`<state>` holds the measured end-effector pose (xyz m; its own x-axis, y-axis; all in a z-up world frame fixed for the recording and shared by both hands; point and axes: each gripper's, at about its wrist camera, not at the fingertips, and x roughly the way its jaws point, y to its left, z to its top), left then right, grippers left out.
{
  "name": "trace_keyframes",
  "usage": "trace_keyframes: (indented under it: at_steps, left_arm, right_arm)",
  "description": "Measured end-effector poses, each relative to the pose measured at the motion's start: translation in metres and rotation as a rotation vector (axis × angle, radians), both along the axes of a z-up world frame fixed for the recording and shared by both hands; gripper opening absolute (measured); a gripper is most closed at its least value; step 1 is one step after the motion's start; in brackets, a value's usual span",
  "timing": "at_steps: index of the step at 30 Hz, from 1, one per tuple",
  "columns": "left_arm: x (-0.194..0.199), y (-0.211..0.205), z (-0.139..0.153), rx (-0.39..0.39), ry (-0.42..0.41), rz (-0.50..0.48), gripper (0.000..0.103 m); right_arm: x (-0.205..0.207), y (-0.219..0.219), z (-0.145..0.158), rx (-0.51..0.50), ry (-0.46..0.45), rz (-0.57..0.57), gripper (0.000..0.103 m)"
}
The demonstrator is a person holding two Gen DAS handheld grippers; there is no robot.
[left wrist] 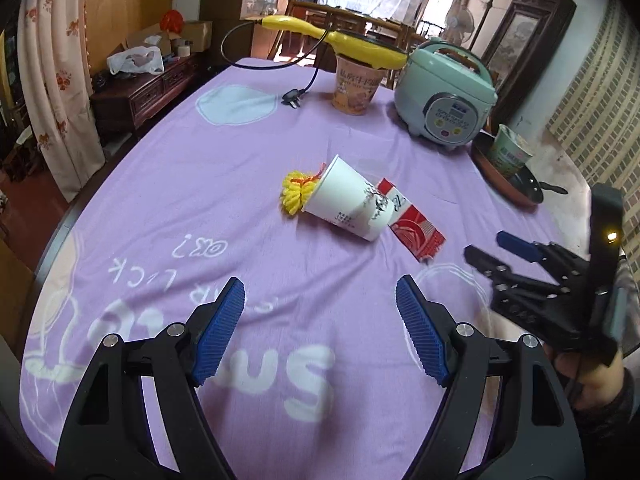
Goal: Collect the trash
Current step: 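Move both tools back over the table toward the remaining trash, then grasp the Budweiser carton with the right tool while the left tool grasps the white paper cup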
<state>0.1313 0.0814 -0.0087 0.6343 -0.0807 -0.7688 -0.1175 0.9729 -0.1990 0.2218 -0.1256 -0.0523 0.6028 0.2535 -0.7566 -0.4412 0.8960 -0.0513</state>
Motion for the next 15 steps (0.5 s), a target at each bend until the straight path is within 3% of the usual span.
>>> trace_keyframes:
  at_steps: [8,10,12,13,15]
  left_arm:
    - [0.036,0.010,-0.015,0.018,0.022,-0.002,0.076]
    - [0.041,0.012,-0.019,0.025,0.030,-0.001,0.076]
    - [0.046,0.012,-0.022,0.031,0.042,-0.003,0.076]
    - [0.049,0.012,-0.024,0.031,0.047,-0.002,0.076]
    - [0.055,0.012,-0.024,0.030,0.045,0.001,0.076]
  right_arm:
    - [0.043,0.029,-0.040,-0.009,0.060,0.068,0.055]
    - [0.049,0.034,-0.045,-0.011,0.075,0.087,0.041]
    - [0.056,0.037,-0.050,-0.008,0.097,0.103,0.020]
    - [0.058,0.037,-0.052,0.005,0.111,0.112,0.019]
    - [0.059,0.035,-0.051,0.045,0.126,0.127,0.002]
